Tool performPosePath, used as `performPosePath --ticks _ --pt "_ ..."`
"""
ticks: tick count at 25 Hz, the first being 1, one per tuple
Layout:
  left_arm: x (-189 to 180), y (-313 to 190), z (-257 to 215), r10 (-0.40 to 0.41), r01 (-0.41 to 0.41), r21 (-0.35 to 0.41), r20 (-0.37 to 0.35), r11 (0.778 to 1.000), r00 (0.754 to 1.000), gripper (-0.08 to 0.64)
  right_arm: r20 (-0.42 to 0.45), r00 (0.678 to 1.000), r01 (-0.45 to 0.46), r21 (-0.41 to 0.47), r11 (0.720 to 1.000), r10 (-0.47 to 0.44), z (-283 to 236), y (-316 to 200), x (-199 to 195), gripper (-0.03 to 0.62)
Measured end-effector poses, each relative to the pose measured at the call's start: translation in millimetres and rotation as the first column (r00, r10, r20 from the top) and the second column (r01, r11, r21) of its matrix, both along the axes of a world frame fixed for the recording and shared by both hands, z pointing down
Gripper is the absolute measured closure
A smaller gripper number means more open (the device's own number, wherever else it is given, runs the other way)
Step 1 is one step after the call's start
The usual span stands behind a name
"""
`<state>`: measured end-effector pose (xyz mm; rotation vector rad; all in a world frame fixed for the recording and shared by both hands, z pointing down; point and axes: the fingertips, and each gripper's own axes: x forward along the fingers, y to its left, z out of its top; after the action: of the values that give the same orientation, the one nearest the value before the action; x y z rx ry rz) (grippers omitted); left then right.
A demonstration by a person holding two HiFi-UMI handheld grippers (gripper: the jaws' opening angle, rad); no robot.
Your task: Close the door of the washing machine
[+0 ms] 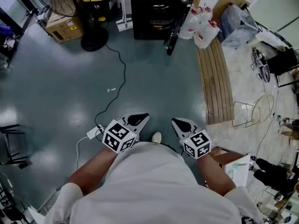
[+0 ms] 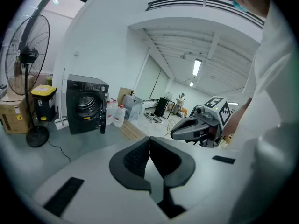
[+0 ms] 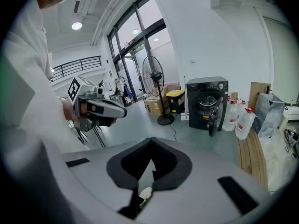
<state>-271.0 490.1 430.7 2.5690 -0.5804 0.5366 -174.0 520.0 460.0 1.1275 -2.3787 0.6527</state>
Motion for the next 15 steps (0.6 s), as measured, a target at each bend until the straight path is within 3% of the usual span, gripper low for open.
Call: performPosePath --ticks 15 --pt "115.7 -25.6 9.5 -0.023 0.019 0.067 0.053 0.998 0.998 0.540 0.061 0.998 -0.034 -0.009 0.999 0.034 16.2 -6.1 109.0 0.583"
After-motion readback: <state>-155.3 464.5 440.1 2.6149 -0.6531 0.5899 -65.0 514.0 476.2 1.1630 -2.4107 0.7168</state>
